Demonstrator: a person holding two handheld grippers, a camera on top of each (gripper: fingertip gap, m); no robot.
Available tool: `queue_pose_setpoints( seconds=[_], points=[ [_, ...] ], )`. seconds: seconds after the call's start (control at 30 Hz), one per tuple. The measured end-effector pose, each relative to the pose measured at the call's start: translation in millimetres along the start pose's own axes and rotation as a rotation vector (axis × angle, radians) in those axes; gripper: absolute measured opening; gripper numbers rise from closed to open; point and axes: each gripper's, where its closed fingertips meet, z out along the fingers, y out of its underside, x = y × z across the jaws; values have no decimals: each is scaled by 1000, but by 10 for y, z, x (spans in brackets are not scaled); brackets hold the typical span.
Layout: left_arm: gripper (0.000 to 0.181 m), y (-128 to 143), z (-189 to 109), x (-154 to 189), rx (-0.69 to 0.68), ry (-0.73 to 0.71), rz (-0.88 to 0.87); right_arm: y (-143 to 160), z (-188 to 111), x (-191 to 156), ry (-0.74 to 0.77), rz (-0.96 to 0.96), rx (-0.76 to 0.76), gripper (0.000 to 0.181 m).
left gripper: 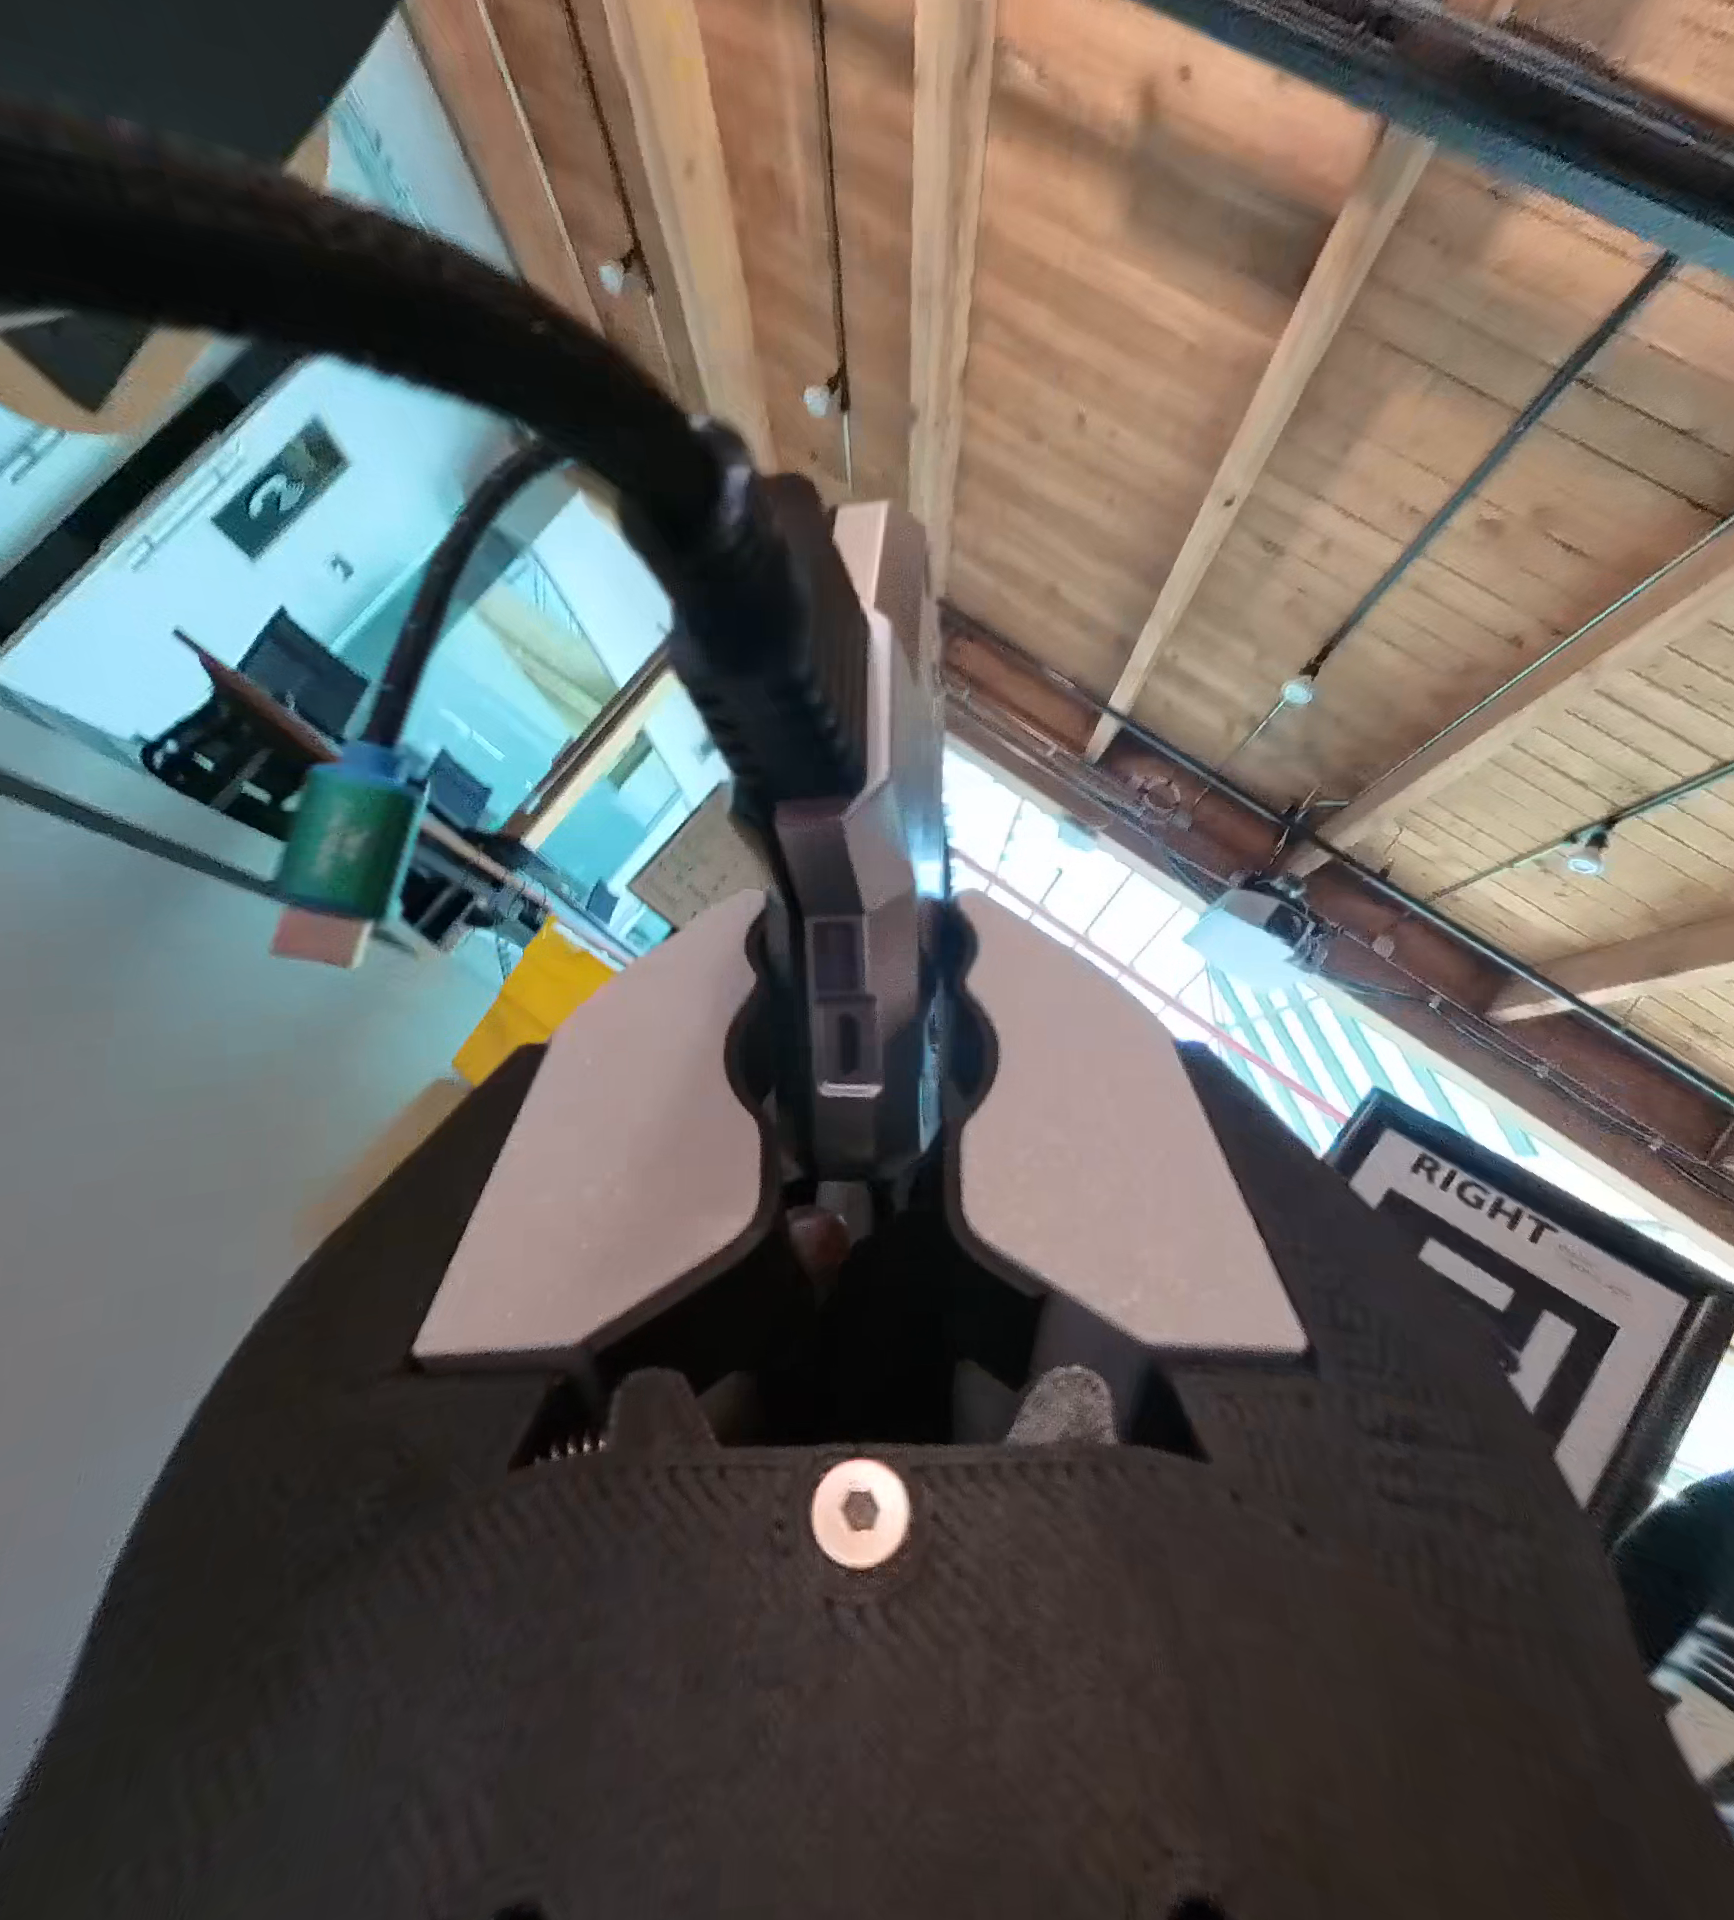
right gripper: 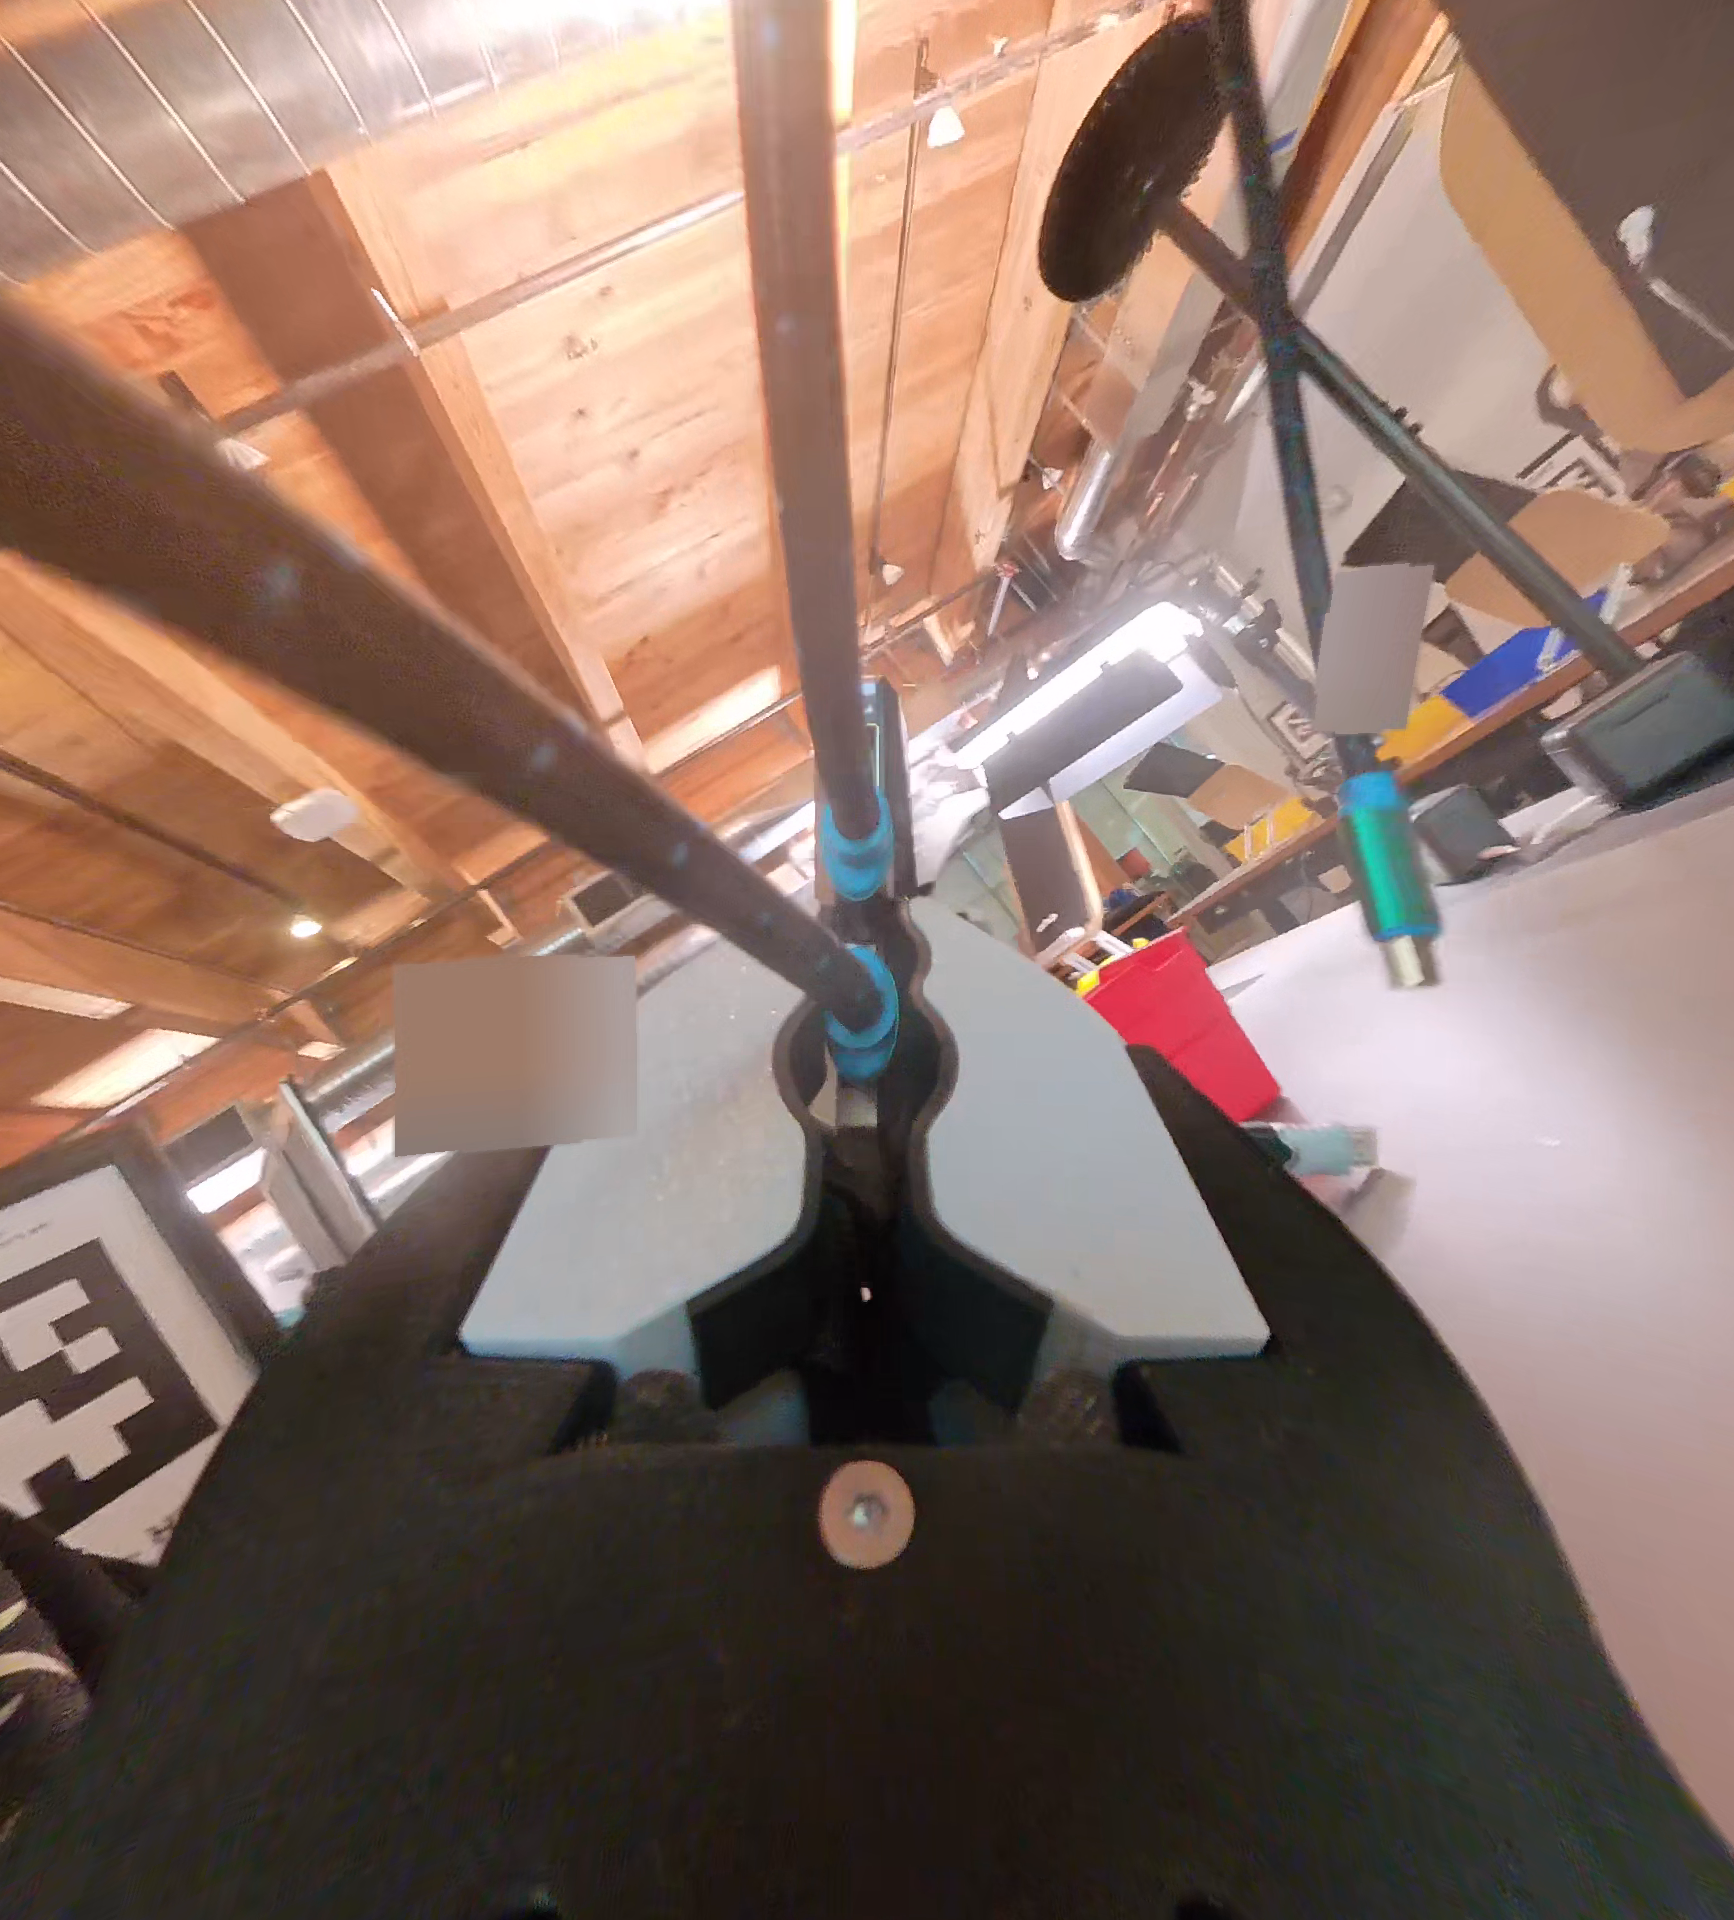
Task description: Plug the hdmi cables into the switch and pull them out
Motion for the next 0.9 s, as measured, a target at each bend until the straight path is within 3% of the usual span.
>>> queue_pose_setpoints(
  seconds=[0.03,0.17,0.3,0.37,0.73,0.9],
  points=[
    [25,-22,-12,23,14,12,5,5,14,-9,-13,27,4,10],
    [22,-47,-37,6,38,-2,-3,15,28,31,-37,137,21,10],
    [20,-116,-66,13,94,1,-18,33,-72,45,1,102,40,20],
    [21,-98,-63,-18,81,-6,-42,124,-69,46,12,94,-4,12],
    [22,-30,-12,-52,53,-24,-81,7,3,96,35,24,-35,12],
    [21,-4,-15,-76,36,-49,-69,-17,-11,122,32,60,20,13]
  ],
)
